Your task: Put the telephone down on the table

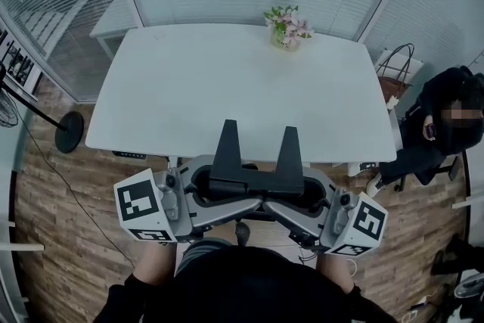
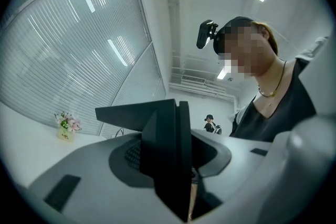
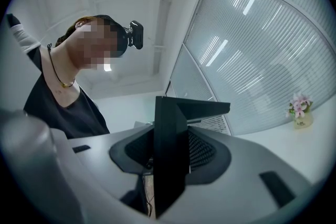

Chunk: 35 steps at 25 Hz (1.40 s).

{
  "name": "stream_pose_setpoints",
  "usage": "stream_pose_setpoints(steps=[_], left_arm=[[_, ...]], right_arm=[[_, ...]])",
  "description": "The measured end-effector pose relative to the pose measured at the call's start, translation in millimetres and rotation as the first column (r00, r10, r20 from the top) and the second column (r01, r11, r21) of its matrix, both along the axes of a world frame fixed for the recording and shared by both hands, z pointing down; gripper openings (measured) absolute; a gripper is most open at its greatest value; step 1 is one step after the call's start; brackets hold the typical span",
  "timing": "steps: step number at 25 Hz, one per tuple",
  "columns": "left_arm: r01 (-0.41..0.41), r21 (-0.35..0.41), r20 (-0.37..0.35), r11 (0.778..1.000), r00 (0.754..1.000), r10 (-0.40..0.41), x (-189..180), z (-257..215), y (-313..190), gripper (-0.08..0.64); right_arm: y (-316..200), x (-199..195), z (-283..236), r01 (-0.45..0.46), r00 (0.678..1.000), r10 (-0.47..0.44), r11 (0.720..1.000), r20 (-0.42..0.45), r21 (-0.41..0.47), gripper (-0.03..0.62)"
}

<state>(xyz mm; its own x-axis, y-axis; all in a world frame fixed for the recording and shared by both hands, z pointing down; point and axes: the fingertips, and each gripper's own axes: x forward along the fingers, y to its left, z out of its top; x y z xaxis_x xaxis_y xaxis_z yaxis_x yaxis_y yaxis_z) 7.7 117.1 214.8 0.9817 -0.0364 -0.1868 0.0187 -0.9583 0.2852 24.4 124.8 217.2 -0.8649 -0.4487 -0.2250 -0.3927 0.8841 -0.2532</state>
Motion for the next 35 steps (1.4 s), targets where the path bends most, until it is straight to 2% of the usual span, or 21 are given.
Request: stream_pose_setpoints(steps=[8, 15, 20, 27, 35], left_arm=[[-0.022, -0.009, -0.003, 1.0, 1.0, 0.022, 10, -2, -66, 0.189], [-0.04, 0.02, -0.008, 0.999, 0.999, 0.04, 11, -3, -71, 0.189], [-0.044, -0.005, -0.005, 0.999, 0.999, 0.044, 13, -4, -138, 0.189], [-0.048, 0.016, -0.008, 0.999, 0.999, 0.048, 11, -4, -153, 0.189], [-0.074, 0.001, -0.009, 0.997, 0.997, 0.074, 10, -8, -207, 0.189]], right_arm=[[-66, 9, -3, -0.019, 1.0, 0.019, 1.0, 0.005, -0.013, 0.173], [-70, 10, -3, -0.039, 0.999, 0.039, 0.999, -0.003, 0.02, 0.173], [-137, 12, -5, -0.043, 0.999, 0.043, 0.999, 0.005, -0.005, 0.173], [-152, 11, -4, -0.049, 0.999, 0.049, 0.999, -0.001, 0.018, 0.173], [-207, 9, -9, -0.072, 0.997, 0.072, 0.997, -0.004, 0.004, 0.173]])
